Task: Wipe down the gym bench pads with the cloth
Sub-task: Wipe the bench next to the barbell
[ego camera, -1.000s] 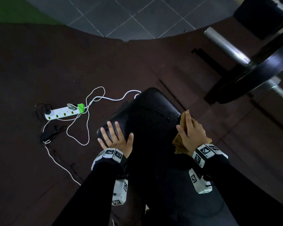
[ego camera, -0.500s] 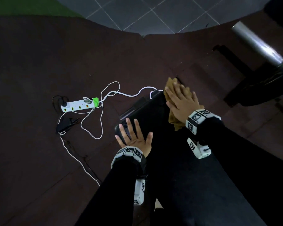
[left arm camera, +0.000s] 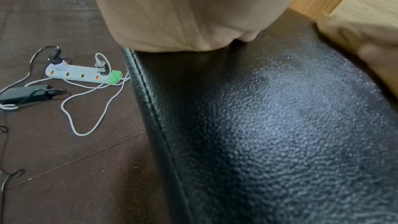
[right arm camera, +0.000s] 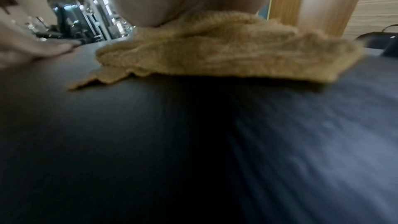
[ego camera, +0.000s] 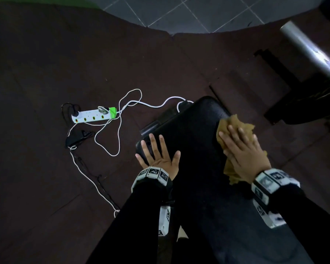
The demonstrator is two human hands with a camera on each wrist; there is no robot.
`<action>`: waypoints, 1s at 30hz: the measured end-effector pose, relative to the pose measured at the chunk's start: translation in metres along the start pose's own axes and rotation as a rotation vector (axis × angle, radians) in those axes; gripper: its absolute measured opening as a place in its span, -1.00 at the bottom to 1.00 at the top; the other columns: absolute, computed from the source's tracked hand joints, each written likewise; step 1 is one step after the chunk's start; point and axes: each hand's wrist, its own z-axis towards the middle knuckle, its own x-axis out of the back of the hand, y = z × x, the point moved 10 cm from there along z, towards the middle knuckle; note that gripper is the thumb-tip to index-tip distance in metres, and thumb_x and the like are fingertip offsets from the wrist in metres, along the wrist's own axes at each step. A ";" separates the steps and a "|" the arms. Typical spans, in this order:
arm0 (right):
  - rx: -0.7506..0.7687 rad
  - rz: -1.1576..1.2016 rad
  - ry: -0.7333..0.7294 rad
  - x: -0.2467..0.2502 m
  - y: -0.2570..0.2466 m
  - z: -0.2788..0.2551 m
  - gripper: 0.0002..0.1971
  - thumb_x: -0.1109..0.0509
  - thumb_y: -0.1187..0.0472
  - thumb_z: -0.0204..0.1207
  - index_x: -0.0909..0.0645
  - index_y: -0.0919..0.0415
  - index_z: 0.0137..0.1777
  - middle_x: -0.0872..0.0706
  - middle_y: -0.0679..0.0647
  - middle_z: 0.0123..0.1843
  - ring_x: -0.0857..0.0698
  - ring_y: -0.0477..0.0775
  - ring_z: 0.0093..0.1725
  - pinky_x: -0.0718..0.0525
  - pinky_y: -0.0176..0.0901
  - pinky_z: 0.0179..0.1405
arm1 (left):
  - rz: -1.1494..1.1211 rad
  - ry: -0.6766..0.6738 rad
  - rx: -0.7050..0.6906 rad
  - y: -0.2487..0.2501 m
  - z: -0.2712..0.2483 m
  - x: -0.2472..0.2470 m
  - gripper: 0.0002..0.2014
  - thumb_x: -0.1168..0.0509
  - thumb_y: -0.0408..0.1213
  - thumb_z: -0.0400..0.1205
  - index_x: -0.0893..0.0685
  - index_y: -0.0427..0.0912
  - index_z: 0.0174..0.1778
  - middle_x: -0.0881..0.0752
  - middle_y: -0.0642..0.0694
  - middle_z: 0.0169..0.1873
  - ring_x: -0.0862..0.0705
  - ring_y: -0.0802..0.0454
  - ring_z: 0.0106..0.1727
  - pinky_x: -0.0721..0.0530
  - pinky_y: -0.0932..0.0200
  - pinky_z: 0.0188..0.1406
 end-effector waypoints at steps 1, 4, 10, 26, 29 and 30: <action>-0.050 0.034 0.027 0.005 0.005 0.011 -0.48 0.34 -0.17 0.62 0.31 -0.23 0.57 0.14 -0.08 0.69 0.07 0.09 0.68 -0.02 0.25 0.57 | 0.002 0.000 0.000 0.000 0.000 0.000 -0.31 0.24 0.29 0.66 0.58 0.12 0.43 0.66 0.07 0.41 0.55 -0.14 0.57 0.49 -0.30 0.48; -0.093 0.089 0.115 0.026 -0.010 0.054 -0.44 0.08 -0.07 0.68 0.23 -0.23 0.61 0.16 -0.06 0.70 0.09 0.11 0.67 0.05 0.29 0.57 | 0.011 -0.009 0.009 -0.001 0.000 0.000 -0.32 0.25 0.29 0.66 0.57 0.12 0.44 0.64 0.06 0.43 0.55 -0.13 0.57 0.48 -0.30 0.50; 0.103 -0.028 0.111 0.024 -0.089 0.077 -0.44 0.10 -0.08 0.69 0.24 -0.22 0.62 0.27 -0.12 0.67 0.17 0.08 0.67 0.23 0.25 0.56 | 0.002 0.007 0.022 0.001 -0.003 0.005 -0.31 0.31 0.33 0.62 0.52 0.12 0.49 0.57 0.06 0.51 0.51 -0.13 0.59 0.42 -0.31 0.53; -0.074 0.068 0.154 0.029 -0.034 0.064 -0.44 0.04 -0.06 0.69 0.14 -0.20 0.64 0.13 -0.06 0.70 0.10 0.16 0.67 0.12 0.30 0.57 | -0.004 0.100 -0.005 -0.003 0.003 0.001 -0.30 0.21 0.31 0.65 0.51 0.15 0.48 0.47 0.04 0.60 0.50 -0.11 0.60 0.44 -0.32 0.52; 0.028 0.029 0.143 0.026 -0.069 0.074 -0.43 0.03 -0.07 0.68 0.14 -0.20 0.64 0.16 -0.07 0.70 0.14 0.14 0.67 0.21 0.28 0.56 | 0.004 0.111 0.008 -0.002 0.001 0.004 -0.32 0.20 0.30 0.66 0.50 0.15 0.47 0.45 0.03 0.61 0.48 -0.11 0.61 0.43 -0.31 0.52; 0.083 0.012 0.134 0.021 -0.083 0.071 -0.42 0.04 -0.08 0.67 0.17 -0.22 0.63 0.18 -0.08 0.70 0.16 0.12 0.67 0.24 0.26 0.55 | 0.000 0.117 0.011 -0.002 0.000 0.005 -0.32 0.19 0.29 0.66 0.50 0.16 0.47 0.44 0.04 0.61 0.48 -0.11 0.61 0.43 -0.30 0.51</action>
